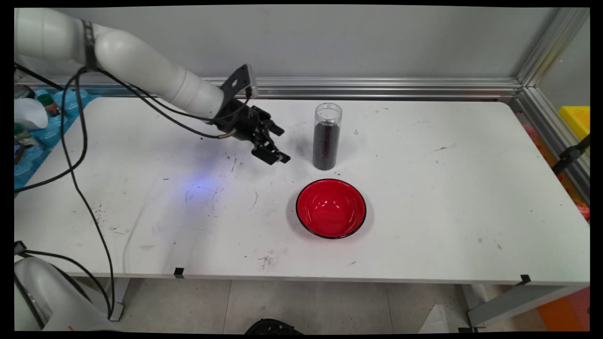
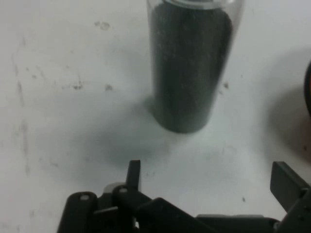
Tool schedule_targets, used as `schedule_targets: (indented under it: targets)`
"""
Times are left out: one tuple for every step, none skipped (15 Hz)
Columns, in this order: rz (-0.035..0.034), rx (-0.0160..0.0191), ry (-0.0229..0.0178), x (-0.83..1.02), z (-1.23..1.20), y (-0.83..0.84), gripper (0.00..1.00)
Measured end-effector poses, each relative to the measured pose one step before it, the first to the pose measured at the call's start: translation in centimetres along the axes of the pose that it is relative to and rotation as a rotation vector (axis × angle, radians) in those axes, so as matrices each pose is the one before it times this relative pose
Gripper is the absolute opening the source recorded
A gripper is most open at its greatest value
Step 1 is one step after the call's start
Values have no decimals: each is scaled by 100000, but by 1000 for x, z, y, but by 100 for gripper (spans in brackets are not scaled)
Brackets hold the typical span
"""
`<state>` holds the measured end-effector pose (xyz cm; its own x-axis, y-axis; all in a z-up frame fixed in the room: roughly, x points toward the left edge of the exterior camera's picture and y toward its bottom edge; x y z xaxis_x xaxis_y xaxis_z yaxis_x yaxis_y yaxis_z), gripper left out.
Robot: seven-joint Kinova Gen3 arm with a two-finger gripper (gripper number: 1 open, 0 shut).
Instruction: Pick up the black seasoning powder from the table
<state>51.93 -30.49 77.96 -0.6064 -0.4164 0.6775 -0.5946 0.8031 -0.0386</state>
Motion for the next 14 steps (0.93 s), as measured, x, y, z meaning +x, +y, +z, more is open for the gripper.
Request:
schedule_targets:
  targets:
    - [-31,16,648,37,345,-107,100]
    - [18,38,1016,86,504,-174,100]
    - [30,43,1164,94,619,-209,100]
    - [79,-24,778,49,433,-141,100]
    - [98,-67,838,39,473,-152,100]
    - [210,-185,732,41,462,-113,100]
    - [183,-194,604,32,360,-73,100]
    - [119,-136,347,4,224,-41,100]
    - [212,-246,504,17,326,-50,100]
    - [155,-192,307,16,213,-27,100]
    - [193,-253,479,35,303,-28,100]
    - [213,-257,555,42,338,-29,100]
    - [145,-203,587,70,336,-22,100]
    - [120,-194,574,85,349,-13,100]
